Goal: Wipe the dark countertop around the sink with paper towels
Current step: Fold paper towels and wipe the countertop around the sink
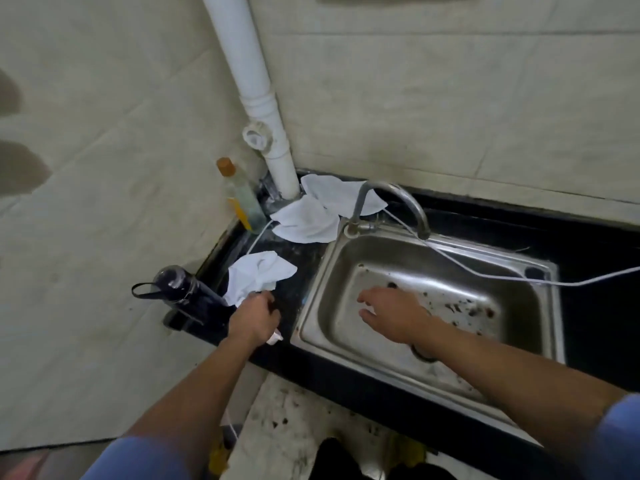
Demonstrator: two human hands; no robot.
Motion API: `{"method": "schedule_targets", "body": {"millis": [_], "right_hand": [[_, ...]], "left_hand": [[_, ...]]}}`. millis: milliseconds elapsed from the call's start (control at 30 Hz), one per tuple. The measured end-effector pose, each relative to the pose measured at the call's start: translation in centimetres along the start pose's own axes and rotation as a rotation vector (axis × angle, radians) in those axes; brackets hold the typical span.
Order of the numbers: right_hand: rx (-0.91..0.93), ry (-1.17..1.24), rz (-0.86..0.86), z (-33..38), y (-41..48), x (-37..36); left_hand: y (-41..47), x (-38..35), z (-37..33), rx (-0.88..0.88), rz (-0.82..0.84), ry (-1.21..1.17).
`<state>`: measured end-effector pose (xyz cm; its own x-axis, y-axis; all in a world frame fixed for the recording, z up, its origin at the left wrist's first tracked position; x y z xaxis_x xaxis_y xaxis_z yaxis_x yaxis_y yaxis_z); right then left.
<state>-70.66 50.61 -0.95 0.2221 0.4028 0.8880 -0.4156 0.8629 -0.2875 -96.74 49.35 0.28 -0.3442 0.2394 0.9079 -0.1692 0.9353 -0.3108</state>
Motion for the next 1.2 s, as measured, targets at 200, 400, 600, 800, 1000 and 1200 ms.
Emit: {"method": "schedule_targets", "body": {"millis": [200,400,600,800,1000,1200], "right_hand": [[-0.130,0.024,0.072,-1.9,3.7,-2.4],[-0.320,0.047,0.086,-3.5,5.6,-4.0],[-0.414,0.080,0.079,-3.6,6.4,-4.0],[-0.457,0.114,0.058,-4.6,4.2,-3.2],[-0.561,0.161,-0.067,-8.3,-4.9,-1.9],[-0.681,0.248,-0.136,-13.9,-20.2,-3.2]], "left_hand": [[10.1,-0.8,4.1,0.032,0.034,0.037],[16.7,-4.7,6.3,0.024,0.240,0.113],[18.0,-2.8,4.0,-0.073,0.039,-0.024],[15.5,0.4,-2.6,-0.264,-0.072,-0.197],[8.7,-0.8,-12.5,-0.471,-0.030,-0.201],[-1.6,-6.1,-24.0,-0.676,0.034,-0.179]]}}
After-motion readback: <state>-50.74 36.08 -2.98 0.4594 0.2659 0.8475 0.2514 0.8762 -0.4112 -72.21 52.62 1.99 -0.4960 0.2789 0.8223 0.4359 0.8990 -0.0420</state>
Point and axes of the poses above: each hand's wrist, its own y-axis towards the middle knuckle, its own x-axis out of the back of the hand, z = x × y, the point moved 7 cm from there along y, towards the middle knuckle, and after that the axes turned 1 degree about -x, right-handed, at the moved point
